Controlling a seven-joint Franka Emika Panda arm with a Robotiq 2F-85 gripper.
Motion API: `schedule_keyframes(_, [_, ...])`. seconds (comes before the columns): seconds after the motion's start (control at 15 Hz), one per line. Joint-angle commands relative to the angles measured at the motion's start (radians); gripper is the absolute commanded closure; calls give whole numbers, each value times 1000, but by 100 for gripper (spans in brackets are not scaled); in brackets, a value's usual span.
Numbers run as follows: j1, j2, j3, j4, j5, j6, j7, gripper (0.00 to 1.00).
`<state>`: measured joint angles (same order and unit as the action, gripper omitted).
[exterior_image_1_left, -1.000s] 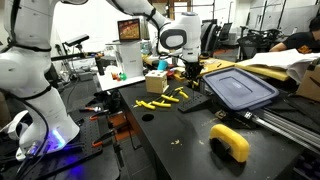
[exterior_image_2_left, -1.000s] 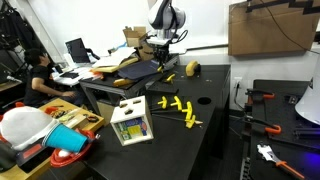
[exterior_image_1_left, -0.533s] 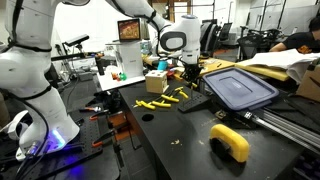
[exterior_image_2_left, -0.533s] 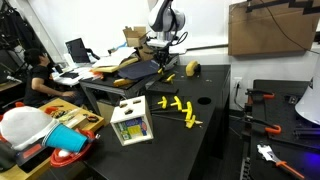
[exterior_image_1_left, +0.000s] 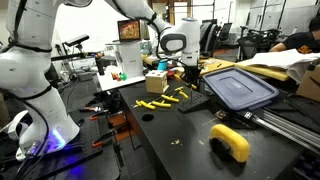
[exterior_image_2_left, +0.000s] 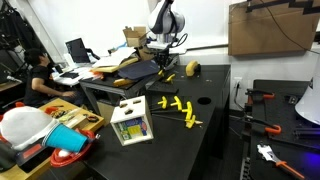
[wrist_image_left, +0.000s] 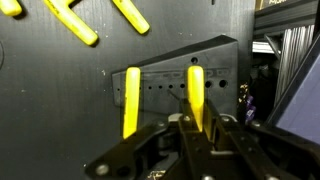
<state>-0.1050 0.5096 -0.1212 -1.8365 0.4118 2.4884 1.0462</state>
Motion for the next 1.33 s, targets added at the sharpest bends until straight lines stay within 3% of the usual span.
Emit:
schedule_keyframes(0.0, [-2,-1,-17,17,-10,-13,27,96])
schedule_keyframes(1.27, [6,-17,-6,-3,-7,-68,15,96])
